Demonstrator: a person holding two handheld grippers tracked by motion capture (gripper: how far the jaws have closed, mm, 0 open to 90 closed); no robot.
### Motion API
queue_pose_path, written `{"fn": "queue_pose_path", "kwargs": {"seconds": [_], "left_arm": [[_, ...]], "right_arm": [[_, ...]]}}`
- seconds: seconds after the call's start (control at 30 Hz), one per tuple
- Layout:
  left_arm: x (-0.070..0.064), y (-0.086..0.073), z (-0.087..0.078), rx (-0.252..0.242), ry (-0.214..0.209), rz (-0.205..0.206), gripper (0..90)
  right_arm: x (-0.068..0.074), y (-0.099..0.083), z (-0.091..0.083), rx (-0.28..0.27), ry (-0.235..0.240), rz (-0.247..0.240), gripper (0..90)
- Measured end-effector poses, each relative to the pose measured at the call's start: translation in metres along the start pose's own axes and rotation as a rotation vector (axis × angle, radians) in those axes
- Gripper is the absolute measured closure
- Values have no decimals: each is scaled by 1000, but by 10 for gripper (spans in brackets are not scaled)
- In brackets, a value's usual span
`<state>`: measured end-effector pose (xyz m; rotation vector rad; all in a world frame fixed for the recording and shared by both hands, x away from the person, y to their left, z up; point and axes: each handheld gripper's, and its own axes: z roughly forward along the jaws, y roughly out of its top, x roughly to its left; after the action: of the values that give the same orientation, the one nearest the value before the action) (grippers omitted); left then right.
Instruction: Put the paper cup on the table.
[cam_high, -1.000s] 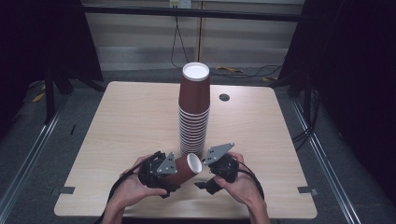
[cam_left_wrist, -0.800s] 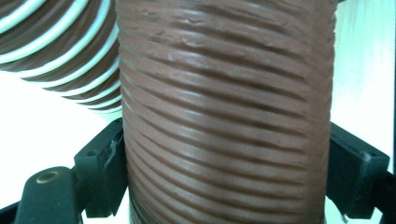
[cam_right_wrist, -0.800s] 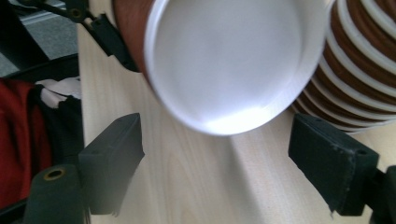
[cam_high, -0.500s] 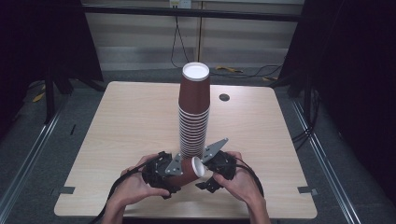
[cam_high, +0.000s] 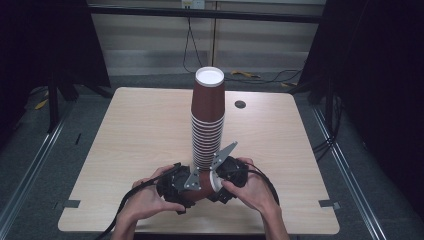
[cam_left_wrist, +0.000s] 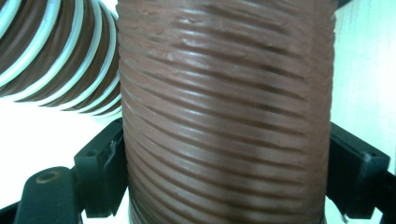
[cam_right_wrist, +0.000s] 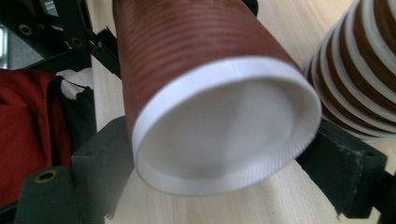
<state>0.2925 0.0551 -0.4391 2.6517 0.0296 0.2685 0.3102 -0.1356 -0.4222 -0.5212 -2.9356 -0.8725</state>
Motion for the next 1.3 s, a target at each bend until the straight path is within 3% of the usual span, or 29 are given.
{"fn": "queue_pose_path", "kwargs": {"seconds": [0.17, 0.23, 0.3, 0.33, 0.4, 0.43, 0.47, 0.53, 0.57, 0.6, 0.63, 0.7, 0.73, 0.9, 0.93, 0.97, 1.0, 1.03, 1.1, 1.2, 1.3], "left_arm": [[0, 4, 1, 5, 0, 6, 151], [-2, 7, 2, -5, 4, 6, 150], [-1, 8, 1, 22, 5, 33, 150], [-4, 8, 4, -15, 6, -10, 150], [-4, 9, 5, -4, 2, 5, 150], [-2, 9, 3, 22, 4, 49, 150], [-2, 8, 3, 18, -2, 47, 150], [-8, 6, 7, -56, -3, -37, 149], [-6, 6, 5, -31, -3, 0, 149], [-6, 6, 5, -31, -3, 0, 148], [-3, 6, 2, -1, -11, 46, 148], [-2, 6, 2, -1, -13, 50, 145], [-3, 5, 2, -26, -12, 29, 140], [-3, 2, 3, -75, -9, 5, 123], [-1, 1, 1, -71, -19, 27, 120], [-2, 0, 2, -87, 2, 22, 118], [0, -1, -1, -78, -13, 40, 114], [-3, -2, 1, -123, -24, -9, 111], [-2, -3, 0, -144, -19, -6, 105], [2, -7, -2, -192, -36, -35, 106], [4, -10, -4, -206, -46, -38, 107]], "right_arm": [[-2, 2, 2, -7, 22, -5, 148], [-3, 5, 3, -15, 55, -1, 142], [-3, 6, 2, -7, 63, 8, 148], [-4, 6, 3, -14, 75, -4, 168], [-4, 7, 3, -26, 93, 4, 184], [-4, 7, 4, -30, 98, -10, 185], [-4, 7, 4, -23, 91, 0, 187], [-3, 6, 3, -15, 101, 10, 192], [-3, 6, 3, -11, 102, 6, 192], [-3, 6, 3, -11, 102, 6, 192], [-3, 6, 4, -11, 105, -1, 196], [-3, 6, 3, -9, 108, -5, 197], [-2, 6, 3, -8, 104, 2, 200], [-3, 7, 0, -23, 98, -26, 204], [-2, 7, 0, -30, 87, -22, 204], [-2, 7, -1, -29, 89, -22, 204], [0, 7, -2, -32, 81, -11, 204], [1, 8, -3, -34, 72, -19, 204], [1, 7, -3, -49, 76, -27, 205], [0, 7, -3, -49, 76, -23, 206], [0, 7, -3, -58, 76, -23, 206]]}}
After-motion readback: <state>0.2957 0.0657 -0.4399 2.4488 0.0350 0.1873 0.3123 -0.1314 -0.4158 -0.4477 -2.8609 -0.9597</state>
